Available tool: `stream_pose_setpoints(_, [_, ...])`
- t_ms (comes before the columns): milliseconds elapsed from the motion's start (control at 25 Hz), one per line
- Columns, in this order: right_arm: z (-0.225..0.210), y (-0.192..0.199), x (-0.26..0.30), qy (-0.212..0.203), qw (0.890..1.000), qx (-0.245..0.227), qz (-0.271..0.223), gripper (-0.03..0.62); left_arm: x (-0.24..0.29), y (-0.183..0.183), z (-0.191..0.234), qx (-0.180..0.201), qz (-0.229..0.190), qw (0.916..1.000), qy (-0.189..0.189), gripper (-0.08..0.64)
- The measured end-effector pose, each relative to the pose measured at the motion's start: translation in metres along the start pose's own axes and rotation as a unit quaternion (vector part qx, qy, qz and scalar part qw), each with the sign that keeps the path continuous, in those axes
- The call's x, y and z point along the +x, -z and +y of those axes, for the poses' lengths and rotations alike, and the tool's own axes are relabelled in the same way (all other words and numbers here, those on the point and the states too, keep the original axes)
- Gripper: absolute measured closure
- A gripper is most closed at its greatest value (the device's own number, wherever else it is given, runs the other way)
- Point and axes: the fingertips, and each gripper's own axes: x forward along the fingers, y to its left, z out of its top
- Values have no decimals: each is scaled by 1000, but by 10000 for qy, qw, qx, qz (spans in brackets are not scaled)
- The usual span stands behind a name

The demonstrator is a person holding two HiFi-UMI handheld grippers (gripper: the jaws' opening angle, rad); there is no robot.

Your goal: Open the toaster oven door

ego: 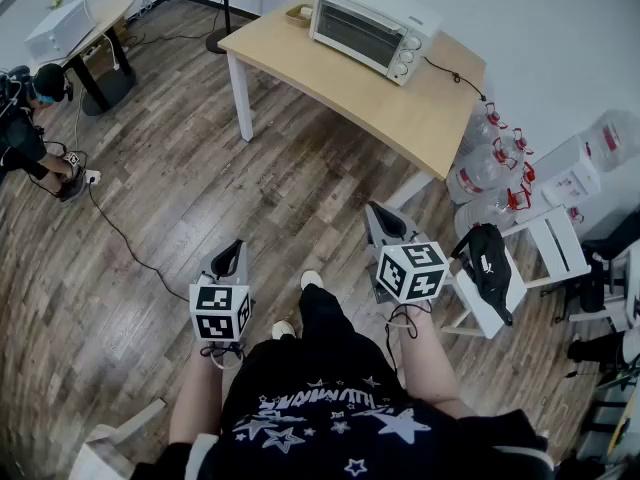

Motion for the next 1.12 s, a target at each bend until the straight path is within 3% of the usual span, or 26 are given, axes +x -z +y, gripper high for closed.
stream_pose_setpoints(680, [10,1,18,-58,9999,-64,58,589,1,-1,19,-65,23,9999,-91,538])
stream_pose_setpoints(1120, [0,-23,33,44,9982,297,-511,586,2,-18,44,-107,-190,9995,-222,538])
